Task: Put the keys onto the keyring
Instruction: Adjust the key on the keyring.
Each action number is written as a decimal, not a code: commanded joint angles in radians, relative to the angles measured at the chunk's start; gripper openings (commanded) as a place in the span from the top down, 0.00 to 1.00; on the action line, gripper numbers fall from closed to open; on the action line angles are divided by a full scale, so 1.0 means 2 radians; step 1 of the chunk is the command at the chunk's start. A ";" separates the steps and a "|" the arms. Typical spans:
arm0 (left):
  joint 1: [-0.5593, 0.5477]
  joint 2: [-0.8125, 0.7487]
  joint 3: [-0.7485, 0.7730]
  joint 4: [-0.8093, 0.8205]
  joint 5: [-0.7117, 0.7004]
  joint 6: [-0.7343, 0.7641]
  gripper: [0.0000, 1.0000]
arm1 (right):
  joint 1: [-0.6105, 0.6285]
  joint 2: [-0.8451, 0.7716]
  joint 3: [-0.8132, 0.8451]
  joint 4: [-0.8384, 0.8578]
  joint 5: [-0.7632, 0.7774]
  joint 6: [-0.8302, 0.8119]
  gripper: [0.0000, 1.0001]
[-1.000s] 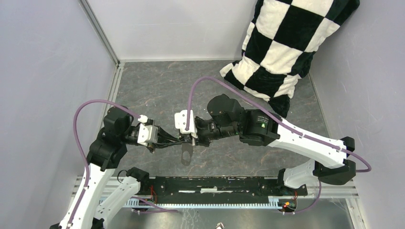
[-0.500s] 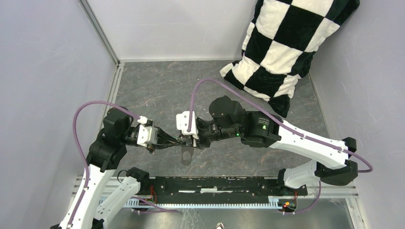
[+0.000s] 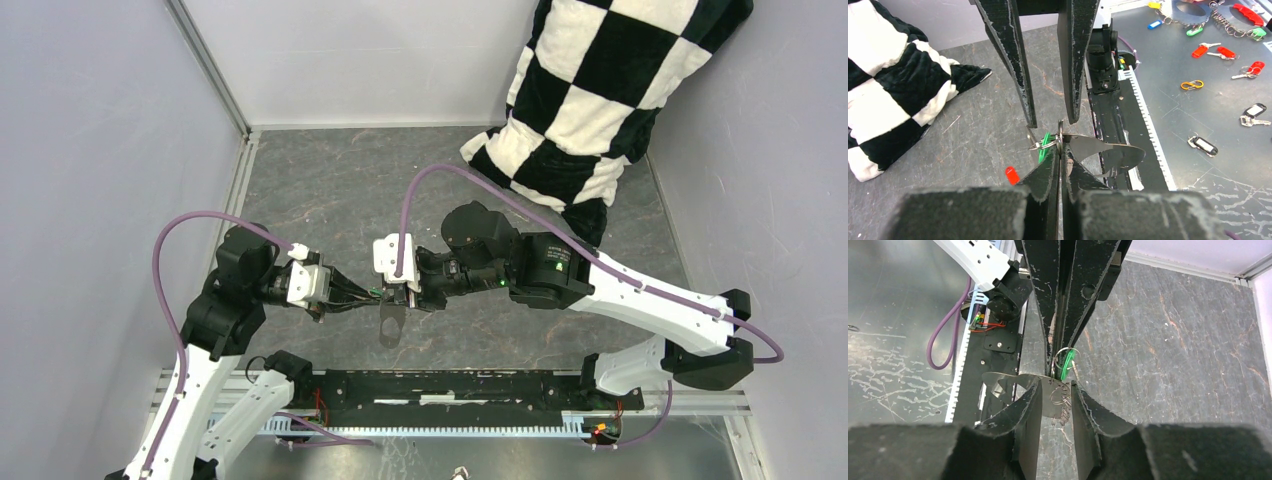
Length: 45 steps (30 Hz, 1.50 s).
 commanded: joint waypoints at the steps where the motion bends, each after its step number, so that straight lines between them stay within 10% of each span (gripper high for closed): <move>1: 0.000 -0.003 0.003 0.012 0.011 0.018 0.98 | 0.001 -0.005 0.021 0.013 -0.016 0.004 0.69; 17: -0.001 -0.004 0.002 0.012 0.000 0.018 0.98 | 0.001 0.013 0.022 0.038 -0.031 0.009 0.75; 23: 0.000 -0.005 0.002 0.012 -0.001 0.018 0.98 | 0.001 0.012 0.025 0.038 -0.020 0.006 1.00; 29: -0.001 -0.006 -0.001 0.013 -0.003 0.017 0.97 | 0.000 0.005 0.028 0.033 -0.006 -0.005 0.99; 37: -0.001 -0.017 0.025 -0.068 -0.038 0.068 0.58 | -0.005 -0.005 0.023 0.029 -0.005 -0.012 1.00; 45: -0.001 0.002 0.084 -0.211 -0.108 0.216 0.54 | -0.014 -0.014 0.010 0.018 -0.051 -0.021 1.00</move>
